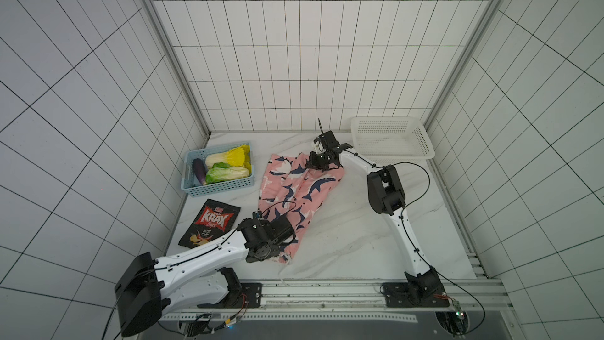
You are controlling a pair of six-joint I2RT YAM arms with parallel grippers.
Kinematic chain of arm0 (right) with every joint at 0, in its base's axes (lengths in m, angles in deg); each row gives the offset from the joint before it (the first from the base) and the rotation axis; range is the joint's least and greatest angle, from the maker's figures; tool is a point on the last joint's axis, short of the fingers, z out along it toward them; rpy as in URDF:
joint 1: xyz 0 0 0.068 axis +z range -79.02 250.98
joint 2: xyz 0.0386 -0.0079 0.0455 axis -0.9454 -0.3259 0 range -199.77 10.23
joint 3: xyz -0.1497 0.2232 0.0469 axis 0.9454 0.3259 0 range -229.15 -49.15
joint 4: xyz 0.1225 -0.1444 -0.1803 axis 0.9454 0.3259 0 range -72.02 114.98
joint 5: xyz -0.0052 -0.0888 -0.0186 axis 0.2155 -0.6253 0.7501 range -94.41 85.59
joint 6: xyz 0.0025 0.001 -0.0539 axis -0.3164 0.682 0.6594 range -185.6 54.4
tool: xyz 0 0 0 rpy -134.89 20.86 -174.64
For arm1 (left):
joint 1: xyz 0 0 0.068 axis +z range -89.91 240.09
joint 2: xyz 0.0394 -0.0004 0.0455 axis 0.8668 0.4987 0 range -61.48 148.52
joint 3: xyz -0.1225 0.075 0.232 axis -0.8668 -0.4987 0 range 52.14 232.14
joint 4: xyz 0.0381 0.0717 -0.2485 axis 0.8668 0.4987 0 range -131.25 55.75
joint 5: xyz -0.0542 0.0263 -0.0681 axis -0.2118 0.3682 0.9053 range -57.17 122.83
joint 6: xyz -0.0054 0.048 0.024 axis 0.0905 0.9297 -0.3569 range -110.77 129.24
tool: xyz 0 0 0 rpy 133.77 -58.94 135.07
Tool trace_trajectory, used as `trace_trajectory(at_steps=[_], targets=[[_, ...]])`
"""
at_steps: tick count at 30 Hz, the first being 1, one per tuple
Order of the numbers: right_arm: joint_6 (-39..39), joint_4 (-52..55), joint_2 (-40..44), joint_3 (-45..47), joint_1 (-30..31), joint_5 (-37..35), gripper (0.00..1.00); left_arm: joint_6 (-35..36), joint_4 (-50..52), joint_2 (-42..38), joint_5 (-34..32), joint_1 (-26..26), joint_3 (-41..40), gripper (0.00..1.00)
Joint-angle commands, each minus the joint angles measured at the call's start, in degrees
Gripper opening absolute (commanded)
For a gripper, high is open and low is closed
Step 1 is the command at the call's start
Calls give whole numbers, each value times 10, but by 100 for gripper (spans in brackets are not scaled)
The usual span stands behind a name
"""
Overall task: Roll up the shorts
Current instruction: Fold the shorts at the center of the board.
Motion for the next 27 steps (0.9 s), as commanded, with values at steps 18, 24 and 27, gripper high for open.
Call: trace_trajectory(at_steps=[18, 24, 27], targets=[[38, 12, 294, 180, -105, -114, 0, 113, -101, -36, -2, 22, 40, 0], [36, 16, 229, 58, -61, -74, 0, 69, -99, -140, 5, 39, -35, 0], [35, 40, 168, -16, -48, -81, 0, 67, -96, -119, 18, 58, -43, 0]])
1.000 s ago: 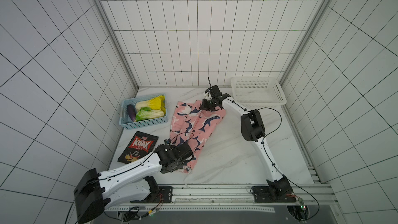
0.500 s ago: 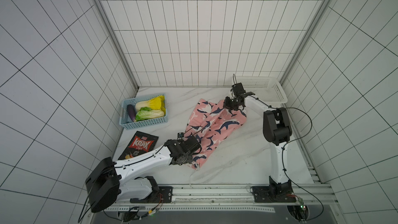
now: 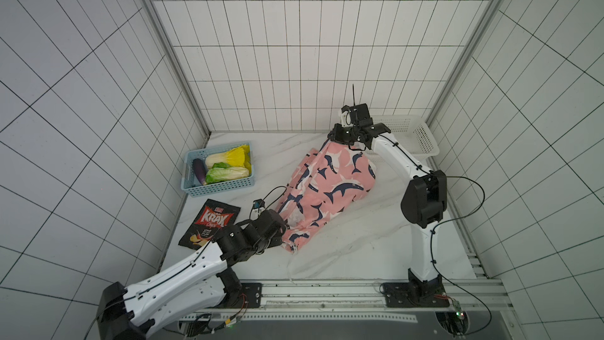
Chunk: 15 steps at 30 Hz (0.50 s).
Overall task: Roll up the shorts
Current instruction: Fold the shorts at the center of the board.
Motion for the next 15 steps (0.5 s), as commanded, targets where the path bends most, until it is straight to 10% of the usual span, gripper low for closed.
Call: trace_trajectory(at_steps=[1, 10, 15], targets=[[7, 15, -73, -73, 1, -10, 0, -19, 42, 34, 10, 12, -11, 0], [-8, 22, -166, -137, 11, -23, 1, -20, 74, 178, 15, 31, 21, 0], [13, 57, -181, -166, 10, -23, 40, -28, 92, 145, -17, 35, 36, 42]])
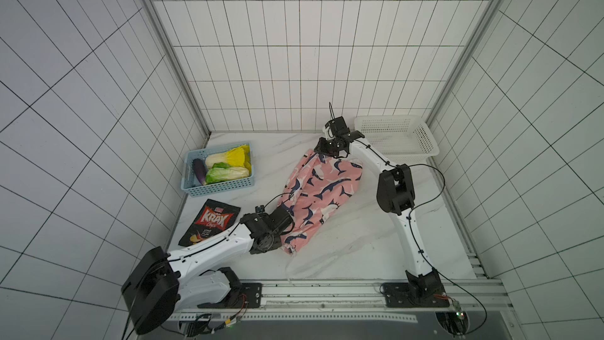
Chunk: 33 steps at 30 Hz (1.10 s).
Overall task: Roll up the shorts
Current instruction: Fold the shorts at the center of the board, then adjust the shorts at the center of the board.
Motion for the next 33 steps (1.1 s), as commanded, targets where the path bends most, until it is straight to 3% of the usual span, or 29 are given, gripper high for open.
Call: trace_trajectory(at_steps=[1, 5, 12, 14, 17, 19, 23, 27, 33], targets=[[19, 15, 13, -41, -8, -16, 43, -7, 45, -42, -30, 3, 29, 48], [45, 13, 73, 1, -8, -25, 48, 4, 53, -108, -54, 2, 56, 57], [64, -27, 177, 134, -9, -27, 53, 72, 24, -152, -51, 2, 93, 61], [63, -32, 197, 178, -9, -11, 47, 101, -11, -150, -7, 1, 95, 58], [56, -89, 226, 273, -9, 14, 26, 136, -84, -143, 67, -4, 86, 51], [52, -112, 227, 302, -9, 26, 18, 151, -126, -135, 102, -8, 74, 46], [38, -119, 186, 287, -11, 54, 18, 166, -183, -94, 146, -8, 49, 47], [23, -114, 123, 233, -12, 90, 25, 139, -150, -45, 83, -5, 40, 49], [21, -64, 33, 118, -15, 66, 35, 88, -102, -45, 2, 7, 14, 56]])
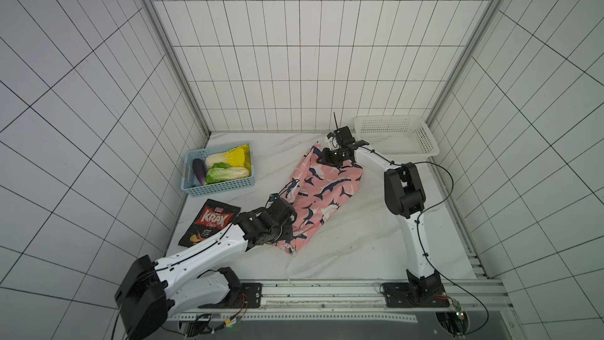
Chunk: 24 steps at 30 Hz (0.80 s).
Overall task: Roll up the shorts
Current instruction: Adjust the shorts at the center of the board.
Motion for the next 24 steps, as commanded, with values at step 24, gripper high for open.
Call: trace_trajectory(at_steps=[24], targets=[[-24, -28, 393, 443, 74, -209, 52, -39, -26, 1, -105, 34, -44, 74]])
